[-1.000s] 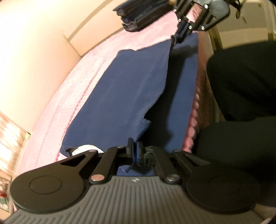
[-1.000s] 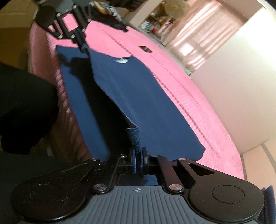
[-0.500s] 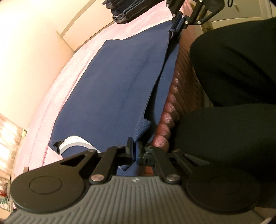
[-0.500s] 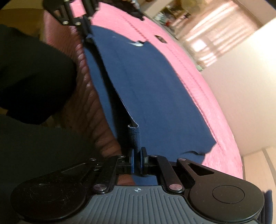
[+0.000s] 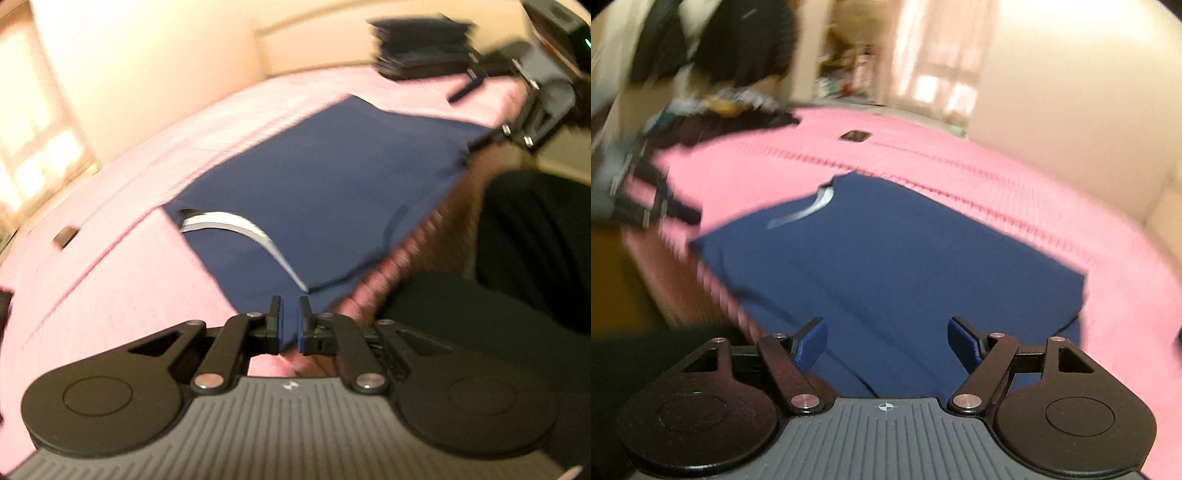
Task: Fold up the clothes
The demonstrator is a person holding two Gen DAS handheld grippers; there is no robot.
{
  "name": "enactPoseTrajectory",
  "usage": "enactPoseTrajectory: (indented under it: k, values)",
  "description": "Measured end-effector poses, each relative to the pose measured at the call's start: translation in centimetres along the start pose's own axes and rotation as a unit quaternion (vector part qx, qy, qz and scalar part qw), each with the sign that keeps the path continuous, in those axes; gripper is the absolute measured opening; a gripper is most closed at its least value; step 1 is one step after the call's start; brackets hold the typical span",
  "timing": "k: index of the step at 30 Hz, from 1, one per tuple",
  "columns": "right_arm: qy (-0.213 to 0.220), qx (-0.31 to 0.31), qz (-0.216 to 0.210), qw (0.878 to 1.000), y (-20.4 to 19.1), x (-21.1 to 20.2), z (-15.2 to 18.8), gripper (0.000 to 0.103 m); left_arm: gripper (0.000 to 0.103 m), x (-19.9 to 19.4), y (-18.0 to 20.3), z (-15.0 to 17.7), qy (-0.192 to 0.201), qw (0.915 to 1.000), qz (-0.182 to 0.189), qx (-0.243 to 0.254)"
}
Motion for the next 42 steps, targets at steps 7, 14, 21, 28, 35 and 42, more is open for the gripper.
enactPoseTrajectory:
  k: [7, 14, 21, 28, 35, 42]
  values:
    - [-0.086, 0.129, -0.010, 0.988, 3.9, 2.8, 0.9, 0.074, 0.010, 3.8, 0.0, -1.4, -0.005, 0.9991, 0.021, -0.035]
    - [-0.072, 0.183, 0.024, 0.980, 6.6, 0.4, 0.7, 0.074, 0.013, 4.7, 0.4, -1.3, -0.012, 0.9989, 0.034, -0.030]
    - [-0.052, 0.150, 0.001, 0.987, 2.6, 0.1, -2.2, 0.074, 0.016, 2.7, -2.3, 1.2, -0.042, 0.9928, 0.000, -0.112]
    - [-0.033, 0.009, -0.051, 0.998, -6.4, 2.3, -4.5, 0.074, 0.022, 2.7, -5.8, 2.9, -0.056, 0.9461, 0.062, -0.313]
    - [-0.030, -0.154, -0.083, 0.984, -14.9, 5.1, -4.1, 0.078, 0.000, 4.3, -5.5, 1.7, -0.067, 0.9379, 0.118, -0.319]
    - [-0.004, -0.246, -0.039, 0.969, -18.6, 9.2, -4.5, 0.078, 0.000, 2.7, -7.8, -1.9, -0.009, 0.9215, 0.162, -0.353]
Point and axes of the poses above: each gripper's, at about its wrist camera, not at the fingertips, and x roughly the way its jaws point, y to its right, z to its underside, the point moved 7 cm from there along x, roughly the way its jaws point, and after that the axes turned 2 degrees about x, right-handed, at the moved point
